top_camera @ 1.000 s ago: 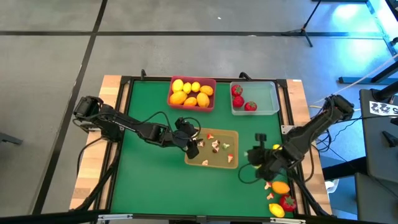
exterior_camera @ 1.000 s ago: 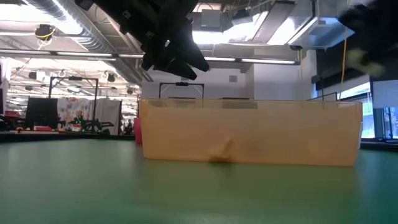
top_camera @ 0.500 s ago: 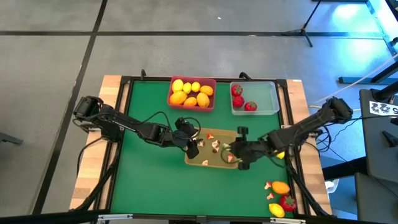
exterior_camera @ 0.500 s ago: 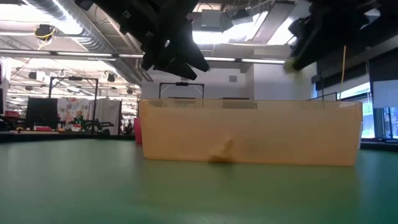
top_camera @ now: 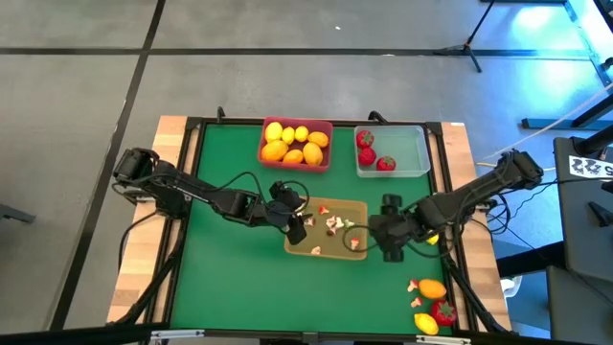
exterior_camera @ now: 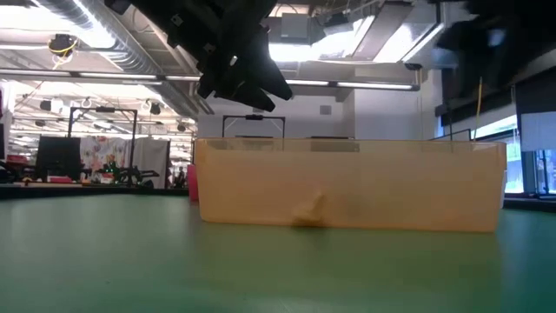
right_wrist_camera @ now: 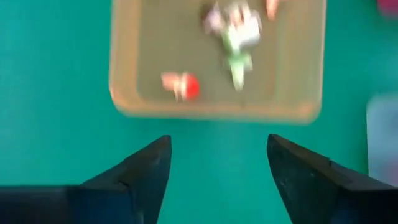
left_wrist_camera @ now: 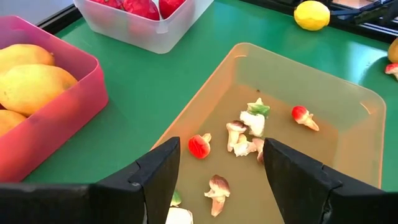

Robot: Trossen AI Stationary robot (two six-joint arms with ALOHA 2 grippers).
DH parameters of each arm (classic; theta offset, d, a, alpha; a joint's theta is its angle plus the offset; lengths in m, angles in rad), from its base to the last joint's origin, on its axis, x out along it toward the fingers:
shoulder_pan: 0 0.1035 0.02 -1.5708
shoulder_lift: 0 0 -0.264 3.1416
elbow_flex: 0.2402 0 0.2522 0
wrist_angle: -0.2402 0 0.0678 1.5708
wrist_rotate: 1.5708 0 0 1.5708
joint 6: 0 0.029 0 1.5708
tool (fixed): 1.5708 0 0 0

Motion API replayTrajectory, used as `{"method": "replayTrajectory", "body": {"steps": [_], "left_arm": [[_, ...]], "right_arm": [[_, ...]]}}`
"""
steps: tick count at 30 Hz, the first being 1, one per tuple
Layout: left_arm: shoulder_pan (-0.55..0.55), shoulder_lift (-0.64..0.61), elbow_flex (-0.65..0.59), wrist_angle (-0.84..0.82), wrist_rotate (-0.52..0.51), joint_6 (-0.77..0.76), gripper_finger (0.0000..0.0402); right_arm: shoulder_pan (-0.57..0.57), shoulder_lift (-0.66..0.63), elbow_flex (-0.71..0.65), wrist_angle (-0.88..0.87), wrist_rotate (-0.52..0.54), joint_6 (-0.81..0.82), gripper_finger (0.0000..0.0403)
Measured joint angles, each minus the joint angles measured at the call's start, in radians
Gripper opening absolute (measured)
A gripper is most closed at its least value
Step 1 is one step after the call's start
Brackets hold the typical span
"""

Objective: Sort produce into baskets
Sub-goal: Put the yellow lemon into the red bin

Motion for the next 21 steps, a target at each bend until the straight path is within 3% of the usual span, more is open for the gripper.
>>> {"method": "replayTrajectory", "body": {"steps": [10, 14, 21], "left_arm": [[0.0, 0.0, 0.0, 0.001, 0.0, -0.003, 0.0225], [0.0, 0.0, 0.0, 0.023, -0.001, -0.003, 0.0225], [0.0, 0.0, 0.0, 0.031, -0.002, 0.002, 0.0225]], "right_arm": [[0.109, -0.026, -0.084, -0.301, -0.076, 0.4, 0.029], [0.105, -0.025, -0.16, -0.329, -0.097, 0.466, 0.032], [0.103, -0.025, -0.301, -0.333, -0.227, 0.549, 0.037]]}}
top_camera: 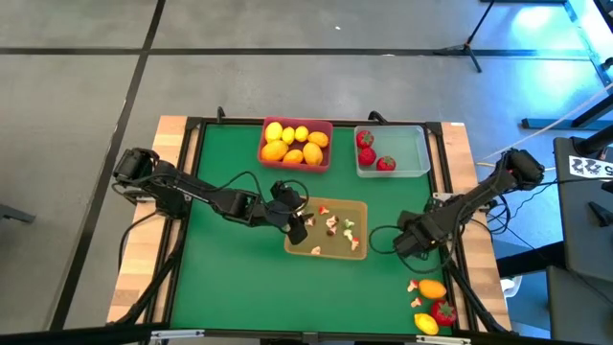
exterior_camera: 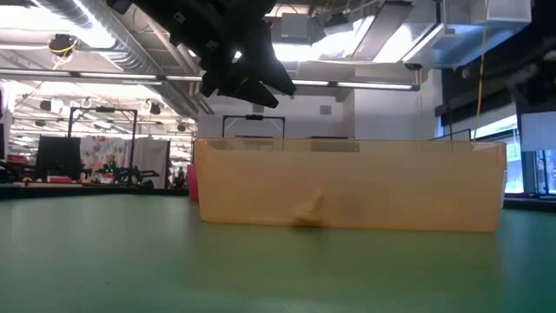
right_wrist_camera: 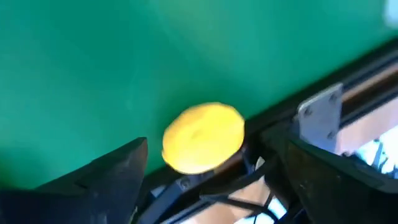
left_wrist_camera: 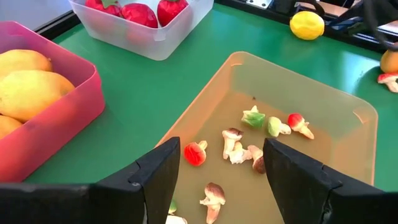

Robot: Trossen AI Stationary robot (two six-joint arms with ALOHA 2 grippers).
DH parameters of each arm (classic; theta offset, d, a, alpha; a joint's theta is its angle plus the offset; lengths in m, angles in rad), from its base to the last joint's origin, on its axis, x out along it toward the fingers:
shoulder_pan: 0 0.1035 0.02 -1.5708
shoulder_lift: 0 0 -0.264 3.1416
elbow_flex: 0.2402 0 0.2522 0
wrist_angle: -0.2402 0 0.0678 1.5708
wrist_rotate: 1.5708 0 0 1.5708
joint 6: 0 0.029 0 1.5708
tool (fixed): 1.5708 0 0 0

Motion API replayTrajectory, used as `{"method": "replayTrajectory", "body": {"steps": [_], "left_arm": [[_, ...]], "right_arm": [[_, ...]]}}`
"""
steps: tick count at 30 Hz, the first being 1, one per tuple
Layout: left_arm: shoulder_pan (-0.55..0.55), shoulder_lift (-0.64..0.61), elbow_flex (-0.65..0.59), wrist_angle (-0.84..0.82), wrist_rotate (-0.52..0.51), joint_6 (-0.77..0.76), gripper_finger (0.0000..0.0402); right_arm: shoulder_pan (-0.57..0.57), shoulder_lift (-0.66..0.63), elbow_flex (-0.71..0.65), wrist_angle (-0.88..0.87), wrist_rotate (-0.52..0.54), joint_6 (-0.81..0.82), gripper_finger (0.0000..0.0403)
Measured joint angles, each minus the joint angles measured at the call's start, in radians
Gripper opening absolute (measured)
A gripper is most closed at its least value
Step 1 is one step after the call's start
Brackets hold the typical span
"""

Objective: Sort produce into baskets
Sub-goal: Put the yellow lemon into the red bin

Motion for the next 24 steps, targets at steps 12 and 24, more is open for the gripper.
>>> {"method": "replayTrajectory", "body": {"steps": [12, 24], "left_arm": [[0.0, 0.0, 0.0, -0.001, -0.002, -0.001, 0.0225], [0.0, 0.0, 0.0, -0.002, -0.002, 0.004, 0.0225]], "right_arm": [[-0.153, 0.006, -0.018, -0.002, -0.048, 0.018, 0.0386], [-0.249, 0.124, -0.024, 0.0, -0.169, -0.064, 0.0386]]}}
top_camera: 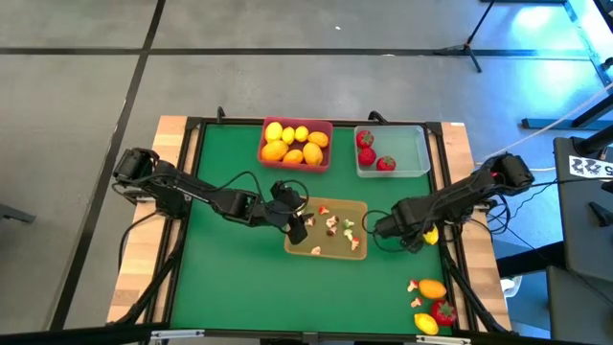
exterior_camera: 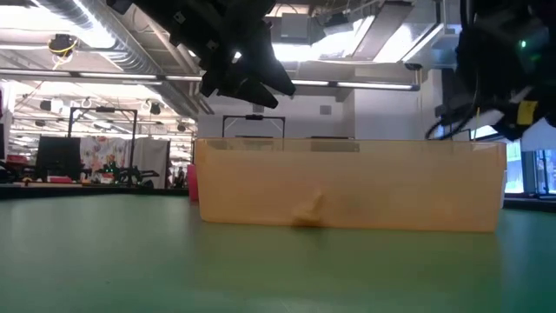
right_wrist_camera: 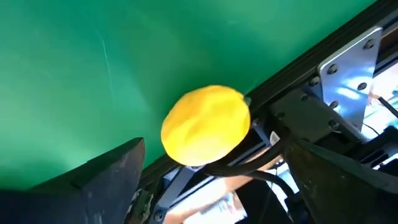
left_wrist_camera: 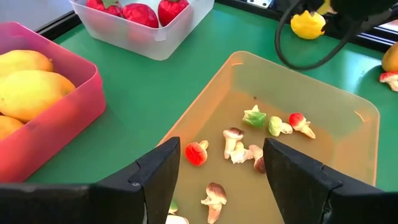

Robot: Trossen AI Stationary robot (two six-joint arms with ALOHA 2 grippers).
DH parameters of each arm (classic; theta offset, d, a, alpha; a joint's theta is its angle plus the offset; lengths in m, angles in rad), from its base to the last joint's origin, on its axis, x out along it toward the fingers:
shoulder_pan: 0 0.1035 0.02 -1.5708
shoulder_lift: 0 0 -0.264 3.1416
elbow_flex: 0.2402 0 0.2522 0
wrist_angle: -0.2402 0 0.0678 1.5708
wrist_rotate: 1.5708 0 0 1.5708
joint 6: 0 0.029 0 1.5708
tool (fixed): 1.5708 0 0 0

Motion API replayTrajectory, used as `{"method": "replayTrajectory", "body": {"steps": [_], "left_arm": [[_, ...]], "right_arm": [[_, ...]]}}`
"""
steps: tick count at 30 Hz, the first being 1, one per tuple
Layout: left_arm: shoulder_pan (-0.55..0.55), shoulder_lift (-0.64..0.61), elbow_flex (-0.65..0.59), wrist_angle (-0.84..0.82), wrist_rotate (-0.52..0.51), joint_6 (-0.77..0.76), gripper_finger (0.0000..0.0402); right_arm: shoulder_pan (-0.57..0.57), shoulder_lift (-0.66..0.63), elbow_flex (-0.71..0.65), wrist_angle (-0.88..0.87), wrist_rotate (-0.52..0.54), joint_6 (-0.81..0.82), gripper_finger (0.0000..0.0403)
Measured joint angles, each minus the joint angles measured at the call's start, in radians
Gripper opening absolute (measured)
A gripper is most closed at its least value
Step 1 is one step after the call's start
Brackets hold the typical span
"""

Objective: Sort produce into baskets
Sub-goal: Put the yellow lemon into the red bin

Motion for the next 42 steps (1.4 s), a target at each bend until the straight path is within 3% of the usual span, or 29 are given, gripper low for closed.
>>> {"method": "replayTrajectory", "body": {"steps": [5, 18, 22, 32, 42], "left_arm": [[0.0, 0.0, 0.0, 0.0, 0.0, 0.008, 0.0225], [0.0, 0.0, 0.0, -0.003, 0.0, 0.012, 0.0225], [0.0, 0.0, 0.0, -0.003, 0.0, 0.012, 0.0225], [0.0, 0.0, 0.0, -0.003, 0.0, 0.012, 0.0225], [0.0, 0.0, 0.0, -0.003, 0.0, 0.012, 0.0225]], "right_arm": [[-0.001, 0.099, 0.0, -0.005, -0.057, -0.089, 0.0386], [-0.004, 0.341, 0.012, 0.049, -0.062, -0.246, 0.0385], [-0.004, 0.346, -0.002, 0.056, -0.067, -0.254, 0.0361], [-0.004, 0.343, -0.008, 0.056, -0.053, -0.286, 0.023], [-0.004, 0.242, 0.076, -0.09, 0.066, -0.307, 0.0231]]}}
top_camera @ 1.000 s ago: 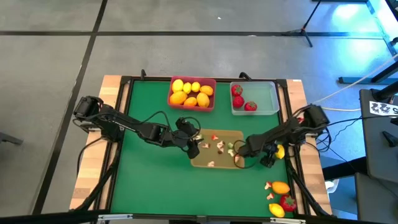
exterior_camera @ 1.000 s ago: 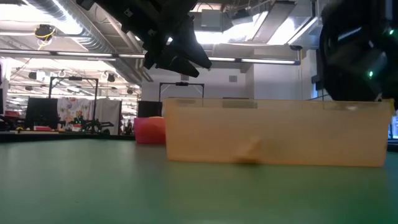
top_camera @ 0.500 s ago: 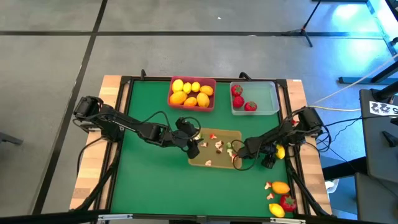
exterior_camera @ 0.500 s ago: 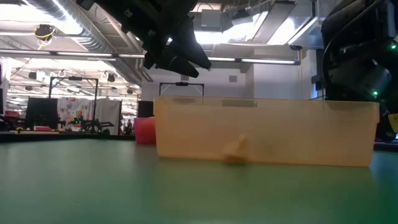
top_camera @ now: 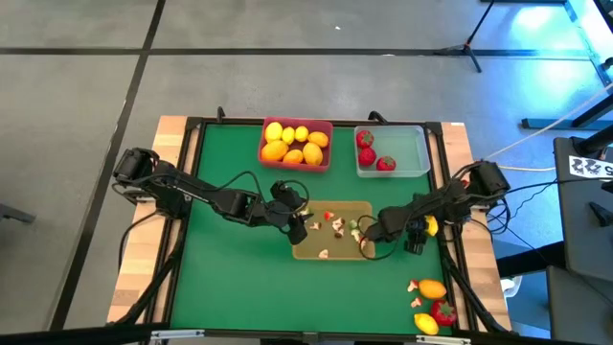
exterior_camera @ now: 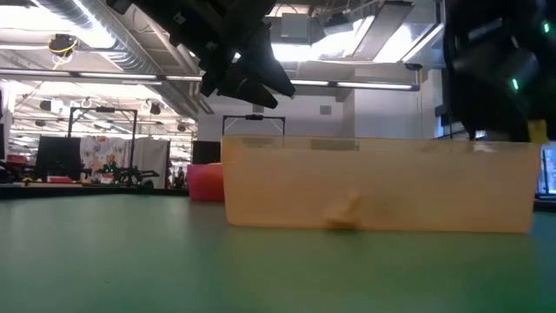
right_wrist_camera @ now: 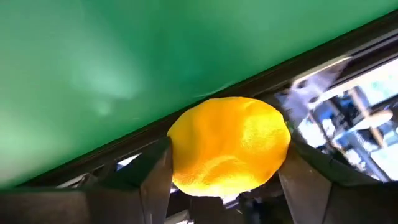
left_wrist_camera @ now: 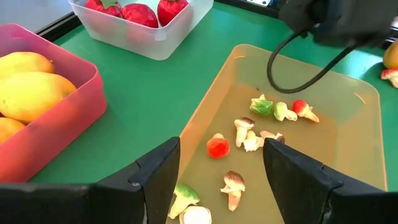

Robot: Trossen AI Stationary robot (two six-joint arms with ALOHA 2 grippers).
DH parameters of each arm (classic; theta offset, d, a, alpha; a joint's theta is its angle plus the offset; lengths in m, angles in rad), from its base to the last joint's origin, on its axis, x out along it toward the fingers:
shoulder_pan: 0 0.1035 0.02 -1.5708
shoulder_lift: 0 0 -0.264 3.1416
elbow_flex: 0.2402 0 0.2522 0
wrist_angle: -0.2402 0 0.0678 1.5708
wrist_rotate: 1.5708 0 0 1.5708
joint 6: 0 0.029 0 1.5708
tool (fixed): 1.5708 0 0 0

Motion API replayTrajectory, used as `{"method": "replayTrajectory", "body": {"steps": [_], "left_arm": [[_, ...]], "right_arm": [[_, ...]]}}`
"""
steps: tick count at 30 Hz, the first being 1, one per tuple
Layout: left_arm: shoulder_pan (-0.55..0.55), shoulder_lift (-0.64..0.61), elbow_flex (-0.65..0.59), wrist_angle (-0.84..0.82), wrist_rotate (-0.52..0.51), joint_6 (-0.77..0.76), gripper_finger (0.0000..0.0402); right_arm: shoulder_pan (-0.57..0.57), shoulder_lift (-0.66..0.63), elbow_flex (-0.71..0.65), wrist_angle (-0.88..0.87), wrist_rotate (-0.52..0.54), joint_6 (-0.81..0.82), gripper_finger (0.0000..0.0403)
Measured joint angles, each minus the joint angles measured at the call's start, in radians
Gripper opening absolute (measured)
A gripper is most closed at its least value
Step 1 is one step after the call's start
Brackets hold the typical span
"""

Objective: Sort produce into baskets
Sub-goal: Put the yellow lemon into the red bin

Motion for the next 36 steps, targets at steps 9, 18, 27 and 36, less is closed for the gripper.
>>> {"method": "replayTrajectory", "body": {"steps": [9, 18, 27, 36], "left_arm": [[0.0, 0.0, 0.0, 0.0, 0.0, 0.0, 0.0225], [0.0, 0.0, 0.0, 0.001, -0.004, 0.008, 0.0225], [0.0, 0.0, 0.0, 0.004, -0.029, 0.015, 0.0225], [0.0, 0.0, 0.0, 0.001, -0.075, 0.017, 0.0225]], "right_arm": [[0.0, -0.156, 0.192, -0.055, 0.217, 0.001, 0.023], [-0.018, -0.254, 0.253, 0.141, 0.536, -0.111, 0.023], [-0.196, -0.262, 0.231, 0.547, 0.65, -0.419, 0.0231], [-0.452, -0.262, 0.135, 1.112, 0.507, -0.659, 0.0232]]}}
